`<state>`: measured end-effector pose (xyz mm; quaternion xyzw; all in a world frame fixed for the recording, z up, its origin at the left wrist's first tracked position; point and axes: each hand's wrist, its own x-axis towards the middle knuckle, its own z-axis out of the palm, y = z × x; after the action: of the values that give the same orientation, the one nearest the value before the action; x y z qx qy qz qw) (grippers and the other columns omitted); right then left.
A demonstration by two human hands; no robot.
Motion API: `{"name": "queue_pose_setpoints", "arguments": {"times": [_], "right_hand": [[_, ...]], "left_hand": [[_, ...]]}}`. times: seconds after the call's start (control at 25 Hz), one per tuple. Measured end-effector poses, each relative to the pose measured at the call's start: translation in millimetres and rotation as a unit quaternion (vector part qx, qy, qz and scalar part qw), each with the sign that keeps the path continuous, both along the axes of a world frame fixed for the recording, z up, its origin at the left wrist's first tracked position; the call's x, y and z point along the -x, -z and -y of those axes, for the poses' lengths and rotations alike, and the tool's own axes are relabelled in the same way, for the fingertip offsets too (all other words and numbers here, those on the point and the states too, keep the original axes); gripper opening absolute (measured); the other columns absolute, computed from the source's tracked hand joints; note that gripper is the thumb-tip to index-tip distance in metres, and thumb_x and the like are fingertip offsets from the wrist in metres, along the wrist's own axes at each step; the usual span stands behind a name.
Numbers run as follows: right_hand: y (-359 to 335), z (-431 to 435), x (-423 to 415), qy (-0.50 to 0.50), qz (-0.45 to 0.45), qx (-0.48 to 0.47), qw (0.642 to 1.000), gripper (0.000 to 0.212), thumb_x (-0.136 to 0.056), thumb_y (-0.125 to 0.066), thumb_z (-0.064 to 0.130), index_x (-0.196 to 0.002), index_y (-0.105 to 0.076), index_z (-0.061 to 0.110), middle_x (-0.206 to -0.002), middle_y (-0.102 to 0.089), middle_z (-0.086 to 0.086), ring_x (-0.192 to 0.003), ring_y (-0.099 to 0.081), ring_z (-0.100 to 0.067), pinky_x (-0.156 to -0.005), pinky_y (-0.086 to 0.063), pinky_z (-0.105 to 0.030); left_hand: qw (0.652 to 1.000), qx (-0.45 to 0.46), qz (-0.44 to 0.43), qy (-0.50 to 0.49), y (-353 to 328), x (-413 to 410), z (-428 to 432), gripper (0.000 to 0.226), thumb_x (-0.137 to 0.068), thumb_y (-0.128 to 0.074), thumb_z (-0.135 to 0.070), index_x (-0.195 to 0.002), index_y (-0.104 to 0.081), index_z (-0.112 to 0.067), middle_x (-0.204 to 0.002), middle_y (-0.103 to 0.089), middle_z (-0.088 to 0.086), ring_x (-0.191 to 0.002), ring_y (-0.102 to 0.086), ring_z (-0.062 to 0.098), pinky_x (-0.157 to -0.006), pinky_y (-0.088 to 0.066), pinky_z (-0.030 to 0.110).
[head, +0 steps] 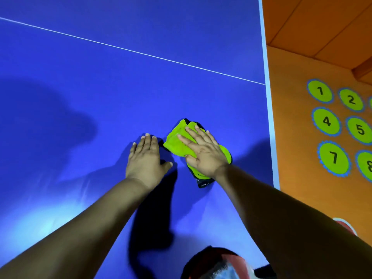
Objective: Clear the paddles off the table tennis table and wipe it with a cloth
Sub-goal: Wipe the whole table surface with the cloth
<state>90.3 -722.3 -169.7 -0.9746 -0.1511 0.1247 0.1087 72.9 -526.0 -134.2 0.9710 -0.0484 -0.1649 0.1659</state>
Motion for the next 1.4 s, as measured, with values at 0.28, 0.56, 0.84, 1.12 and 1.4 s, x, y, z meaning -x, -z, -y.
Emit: {"name": "queue_pose_setpoints", "arguments": {"times": [0.28, 0.56, 0.84, 1.12, 1.4], "right_hand": [[9.3, 58.1, -134.0, 0.014, 0.037, -0.005, 0.999, 0.069, -0.079, -0.04, 0.048, -0.146, -0.026, 0.044, -0.159, -0.015, 0.013, -0.148, -0.004, -0.011, -0.12, -0.001, -0.035], [17.9, 121.3, -238.3, 0.04, 0.053, -0.017, 0.998, 0.054, -0.096, -0.046, 0.047, -0.147, -0.03, 0.04, -0.159, -0.016, 0.009, -0.148, -0.006, -0.014, -0.119, 0.002, -0.035], [25.3, 118.8, -213.9, 0.104, 0.066, 0.004, 0.992, 0.051, -0.098, -0.041, 0.046, -0.147, -0.028, 0.04, -0.16, -0.015, 0.006, -0.148, -0.004, -0.015, -0.119, 0.004, -0.037], [21.7, 98.1, -57.8, 0.03, 0.085, -0.025, 0.996, 0.059, -0.088, -0.031, 0.057, -0.144, -0.036, 0.039, -0.156, -0.027, 0.004, -0.147, -0.016, -0.02, -0.118, -0.008, -0.041], [17.5, 86.4, 75.8, -0.079, 0.095, -0.03, 0.992, 0.049, -0.092, -0.043, 0.048, -0.14, -0.044, 0.038, -0.156, -0.029, 0.001, -0.147, -0.017, -0.024, -0.115, -0.018, -0.047]], "left_hand": [[0.981, -0.156, -0.039, 0.106, 2.6, -68.2, 72.6, 0.112, -0.073, -0.065, -0.056, -0.148, 0.002, -0.007, -0.156, 0.007, 0.016, -0.143, 0.006, 0.032, -0.114, 0.006, 0.047], [0.951, -0.269, -0.079, 0.131, 9.3, -83.7, 100.3, 0.108, -0.074, -0.069, -0.046, -0.146, -0.001, -0.001, -0.154, -0.001, 0.022, -0.142, -0.005, 0.04, -0.114, -0.005, 0.049], [0.958, -0.242, -0.108, 0.112, 9.0, -83.1, 96.7, 0.115, -0.069, -0.074, -0.047, -0.147, 0.0, -0.006, -0.156, 0.003, 0.016, -0.143, -0.001, 0.035, -0.115, -0.008, 0.047], [0.967, -0.207, -0.116, 0.094, 7.0, -80.8, 92.4, 0.117, -0.066, -0.077, -0.049, -0.147, -0.004, -0.008, -0.157, 0.001, 0.012, -0.144, -0.001, 0.032, -0.113, -0.019, 0.047], [0.967, -0.201, -0.116, 0.104, 3.2, -77.3, 89.2, 0.118, -0.067, -0.077, -0.05, -0.147, -0.003, -0.004, -0.156, 0.001, 0.013, -0.143, -0.001, 0.035, -0.112, -0.022, 0.049]]}}
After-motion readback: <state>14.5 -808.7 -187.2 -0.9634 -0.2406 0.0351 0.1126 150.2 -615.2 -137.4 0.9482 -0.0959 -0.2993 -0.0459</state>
